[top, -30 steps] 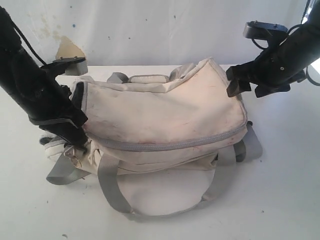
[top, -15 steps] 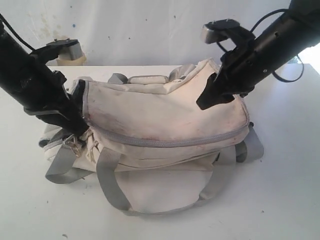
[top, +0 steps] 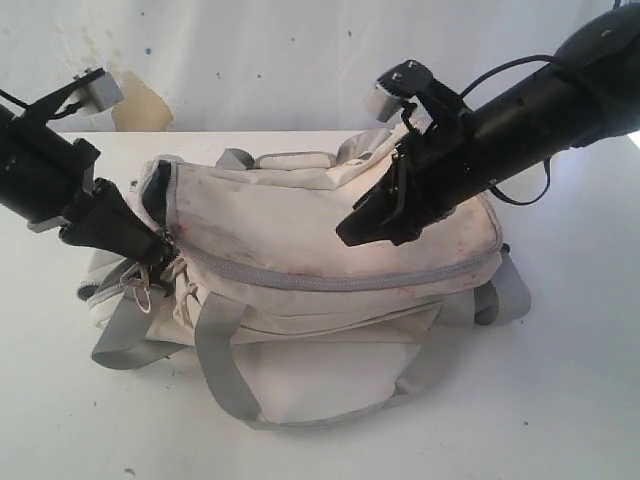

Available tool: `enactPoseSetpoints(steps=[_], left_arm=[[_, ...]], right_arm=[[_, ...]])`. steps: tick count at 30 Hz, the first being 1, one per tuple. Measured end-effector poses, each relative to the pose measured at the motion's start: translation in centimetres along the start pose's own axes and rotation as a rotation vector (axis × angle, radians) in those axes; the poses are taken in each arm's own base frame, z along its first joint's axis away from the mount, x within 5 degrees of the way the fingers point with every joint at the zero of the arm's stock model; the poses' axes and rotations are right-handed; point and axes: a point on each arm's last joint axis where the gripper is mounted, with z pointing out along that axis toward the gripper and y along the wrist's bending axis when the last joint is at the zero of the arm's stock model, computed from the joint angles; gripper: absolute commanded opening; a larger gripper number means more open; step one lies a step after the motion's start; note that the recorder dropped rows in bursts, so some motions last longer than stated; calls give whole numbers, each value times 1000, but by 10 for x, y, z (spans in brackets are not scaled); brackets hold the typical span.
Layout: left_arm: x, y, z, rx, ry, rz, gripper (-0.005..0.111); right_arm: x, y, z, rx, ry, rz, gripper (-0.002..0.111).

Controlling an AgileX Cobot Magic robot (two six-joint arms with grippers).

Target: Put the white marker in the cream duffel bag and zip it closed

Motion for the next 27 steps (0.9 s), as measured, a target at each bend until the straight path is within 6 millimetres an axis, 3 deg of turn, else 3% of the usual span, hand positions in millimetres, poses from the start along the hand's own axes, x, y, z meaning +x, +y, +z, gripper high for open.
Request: enactPoseSetpoints(steps=[3, 13, 18, 27], left_arm=[[2, -1, 3, 22, -11, 47, 0], [2, -2, 3, 26, -18, 182, 0], [2, -2, 3, 26, -18, 204, 0], [3, -1, 3, 20, -7, 211, 0]], right_arm=[[-5, 7, 7, -3, -4, -31, 59], [-24, 47, 39, -87, 2, -293, 59], [-34, 56, 63, 16, -13, -403, 59], [-47, 78, 79, 67, -41, -467, 56]])
